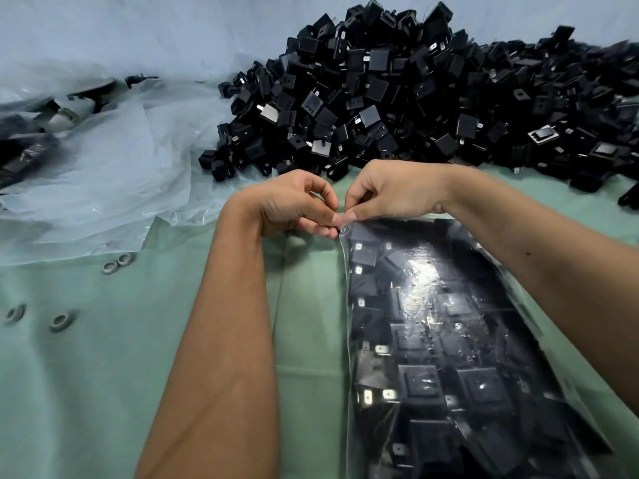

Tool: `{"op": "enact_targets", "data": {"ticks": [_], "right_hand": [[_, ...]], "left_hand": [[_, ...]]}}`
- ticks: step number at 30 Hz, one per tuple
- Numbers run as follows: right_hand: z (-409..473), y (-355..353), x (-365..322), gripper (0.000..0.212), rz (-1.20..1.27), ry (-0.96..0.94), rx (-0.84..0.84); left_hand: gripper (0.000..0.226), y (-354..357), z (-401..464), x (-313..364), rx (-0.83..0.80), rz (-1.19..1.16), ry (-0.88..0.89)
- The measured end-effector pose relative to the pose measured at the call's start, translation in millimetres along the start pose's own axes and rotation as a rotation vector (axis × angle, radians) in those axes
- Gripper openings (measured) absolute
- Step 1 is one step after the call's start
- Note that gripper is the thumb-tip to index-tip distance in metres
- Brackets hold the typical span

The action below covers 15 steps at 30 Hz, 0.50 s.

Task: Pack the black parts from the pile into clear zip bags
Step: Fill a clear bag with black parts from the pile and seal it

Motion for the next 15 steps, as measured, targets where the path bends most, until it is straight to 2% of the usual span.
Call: {"op": "enact_targets", "data": {"ticks": [7,11,15], "right_hand": [[0,-1,4,0.026,0.026,0.013,-0.023],[-6,-3,18,0.024,0.036,0.079,-0.133],[-5,-2,17,0.019,-0.006,0.075,-0.104]], "left_hand": [[0.026,-2,3,2,0.001,0.063,0.05],[0.025,-4,1,-1,-0.011,0.078,0.03],[0.019,1,5,1,-0.047,0.229,-0.011]]}}
Point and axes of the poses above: each hand's wrist, its own z-axis towards the middle knuckle, its own y-axis out of the palm, x = y × z, the point moved 8 cm from there along z, towards the middle knuckle, and after that the axes turned 15 degrees about y, right-handed, at the moved point
